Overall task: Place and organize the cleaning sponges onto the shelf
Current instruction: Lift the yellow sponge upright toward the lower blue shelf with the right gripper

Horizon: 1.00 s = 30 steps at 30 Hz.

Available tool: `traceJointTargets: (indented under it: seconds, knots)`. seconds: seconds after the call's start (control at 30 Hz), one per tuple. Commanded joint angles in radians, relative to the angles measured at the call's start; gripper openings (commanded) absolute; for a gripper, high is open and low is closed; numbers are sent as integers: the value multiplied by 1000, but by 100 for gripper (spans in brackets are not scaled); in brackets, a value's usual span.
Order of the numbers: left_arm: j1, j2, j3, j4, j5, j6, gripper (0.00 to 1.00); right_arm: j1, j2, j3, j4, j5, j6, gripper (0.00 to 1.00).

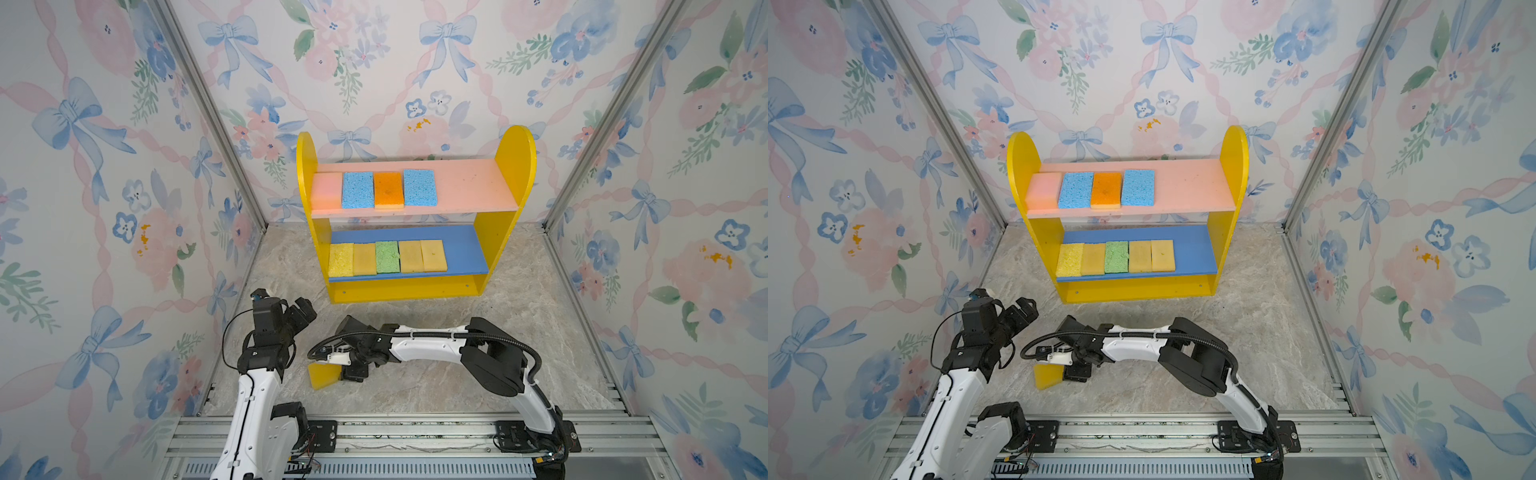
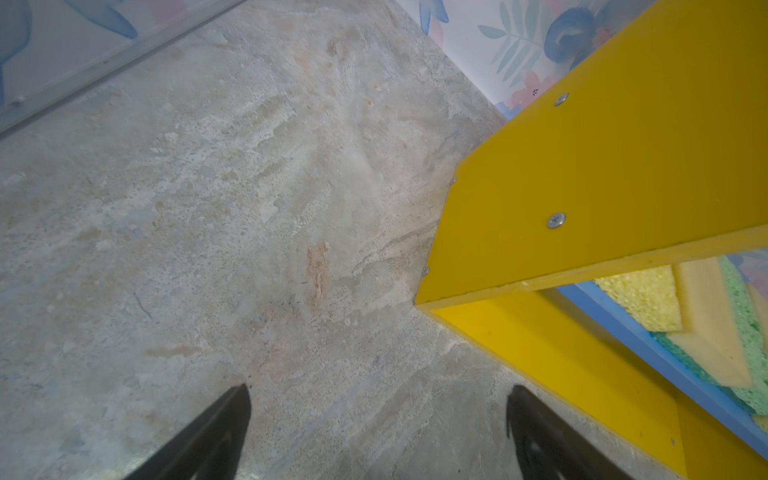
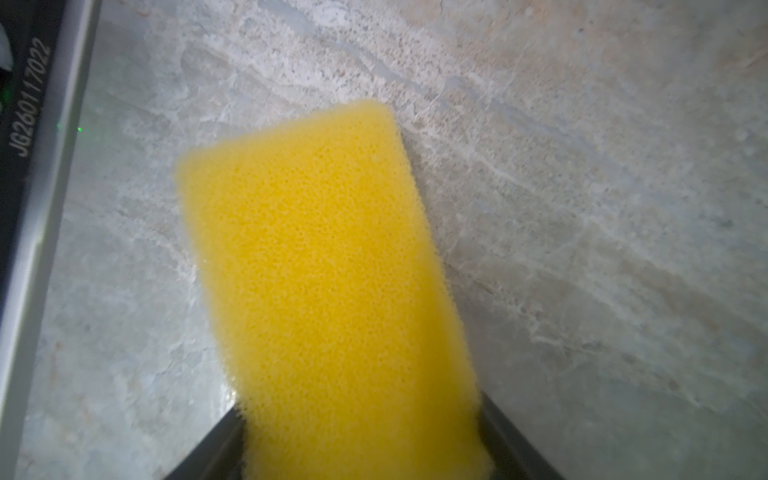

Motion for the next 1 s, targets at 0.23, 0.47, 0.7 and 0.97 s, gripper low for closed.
traceJointTargets:
  seconds: [0.23,0.47,0.7,0.97]
  knots:
    - [8,-6,31,-10,52,28,98,-30,-213,-267,128,9,126,54]
    - [6,-10,37,-7,119,49,98,-112,-420,-492,194,42,299,51]
    - [5,-17,8,66,369,25,98,-173,-648,-618,111,195,541,52]
    - [-334,-136,-212,466,449,-414,98,-177,-843,-679,-10,512,834,52]
